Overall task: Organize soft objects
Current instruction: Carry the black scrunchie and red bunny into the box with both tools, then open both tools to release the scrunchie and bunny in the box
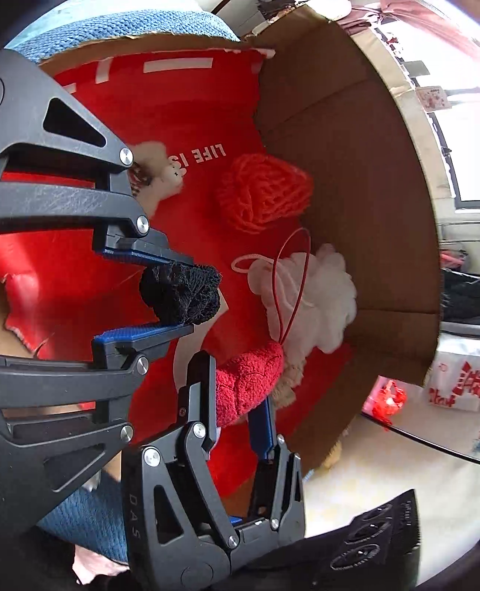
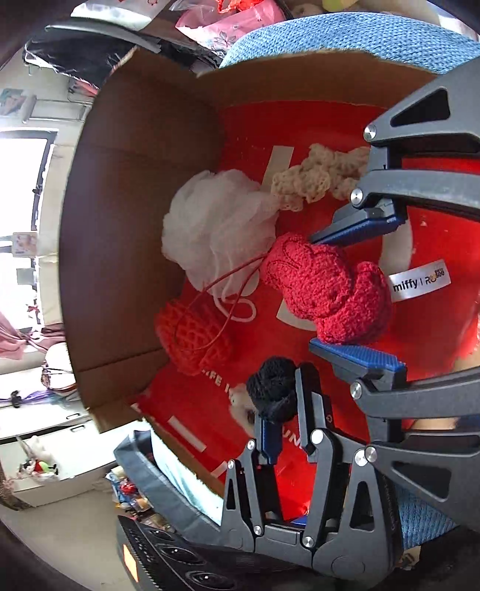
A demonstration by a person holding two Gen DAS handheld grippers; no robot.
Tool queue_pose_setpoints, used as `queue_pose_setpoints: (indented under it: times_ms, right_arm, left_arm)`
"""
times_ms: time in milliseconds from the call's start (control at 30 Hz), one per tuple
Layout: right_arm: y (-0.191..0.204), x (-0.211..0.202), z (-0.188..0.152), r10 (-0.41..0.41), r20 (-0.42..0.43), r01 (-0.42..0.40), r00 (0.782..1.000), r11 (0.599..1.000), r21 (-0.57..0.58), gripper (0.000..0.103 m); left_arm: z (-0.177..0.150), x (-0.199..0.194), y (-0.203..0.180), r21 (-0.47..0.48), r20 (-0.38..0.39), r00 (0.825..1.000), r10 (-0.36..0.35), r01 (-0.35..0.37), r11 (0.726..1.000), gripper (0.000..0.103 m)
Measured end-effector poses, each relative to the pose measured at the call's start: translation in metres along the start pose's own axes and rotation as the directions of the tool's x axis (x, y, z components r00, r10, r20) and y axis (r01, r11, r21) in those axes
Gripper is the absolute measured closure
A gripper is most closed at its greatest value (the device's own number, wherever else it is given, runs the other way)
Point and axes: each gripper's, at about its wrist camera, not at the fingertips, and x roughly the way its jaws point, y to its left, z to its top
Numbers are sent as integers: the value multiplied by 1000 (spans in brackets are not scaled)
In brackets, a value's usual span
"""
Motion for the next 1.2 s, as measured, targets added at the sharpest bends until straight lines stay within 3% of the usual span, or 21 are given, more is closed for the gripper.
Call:
queue_pose_setpoints:
  times_ms: [433, 1200]
  right_arm:
    - [1, 27, 4, -26, -97, 21, 995, 999, -45, 50]
    - [-13, 33, 8, 30, -122, -31, 992, 999, -7, 46]
  left_arm:
    - [9, 28, 9, 9, -90, 996, 8, -7, 1000, 77]
    - [17, 34, -8, 77, -95, 995, 38, -31, 997, 75]
